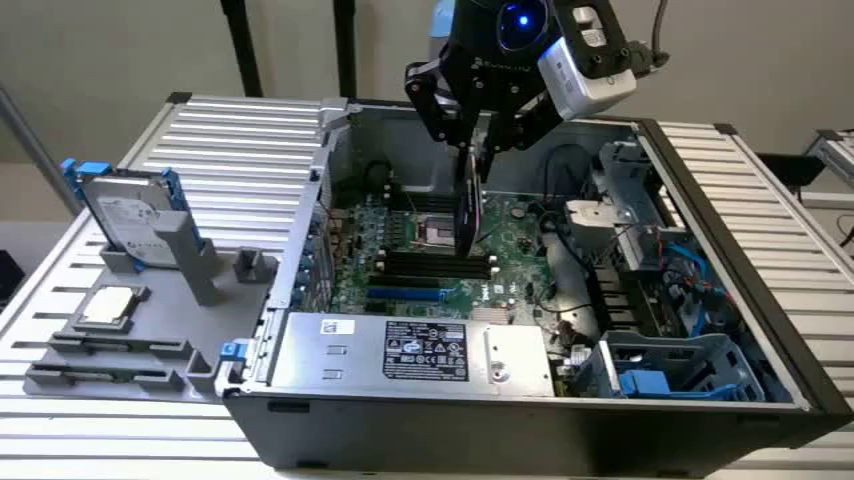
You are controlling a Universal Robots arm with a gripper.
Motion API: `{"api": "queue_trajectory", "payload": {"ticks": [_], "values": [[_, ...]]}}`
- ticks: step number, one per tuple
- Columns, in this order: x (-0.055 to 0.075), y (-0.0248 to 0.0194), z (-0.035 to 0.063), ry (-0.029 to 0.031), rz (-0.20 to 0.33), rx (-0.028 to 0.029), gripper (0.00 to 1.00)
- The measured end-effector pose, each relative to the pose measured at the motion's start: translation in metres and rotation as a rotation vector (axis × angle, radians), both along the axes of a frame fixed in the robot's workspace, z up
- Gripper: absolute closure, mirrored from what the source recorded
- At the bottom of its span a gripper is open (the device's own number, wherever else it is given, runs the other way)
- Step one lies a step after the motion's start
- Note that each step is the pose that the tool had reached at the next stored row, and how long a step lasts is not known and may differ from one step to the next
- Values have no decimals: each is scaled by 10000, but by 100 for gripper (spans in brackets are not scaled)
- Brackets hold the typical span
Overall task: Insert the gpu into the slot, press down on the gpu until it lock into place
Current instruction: 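Insert the gpu into the slot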
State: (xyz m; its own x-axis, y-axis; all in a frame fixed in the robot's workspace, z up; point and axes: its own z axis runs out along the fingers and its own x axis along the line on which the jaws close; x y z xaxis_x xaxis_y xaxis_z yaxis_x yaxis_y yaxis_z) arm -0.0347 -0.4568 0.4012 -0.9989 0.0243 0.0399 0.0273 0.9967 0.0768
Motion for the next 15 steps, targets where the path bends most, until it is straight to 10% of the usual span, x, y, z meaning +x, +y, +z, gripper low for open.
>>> {"api": "queue_trajectory", "payload": {"ticks": [15], "values": [[2, 0, 0, 0, 145, 0, 74]]}}
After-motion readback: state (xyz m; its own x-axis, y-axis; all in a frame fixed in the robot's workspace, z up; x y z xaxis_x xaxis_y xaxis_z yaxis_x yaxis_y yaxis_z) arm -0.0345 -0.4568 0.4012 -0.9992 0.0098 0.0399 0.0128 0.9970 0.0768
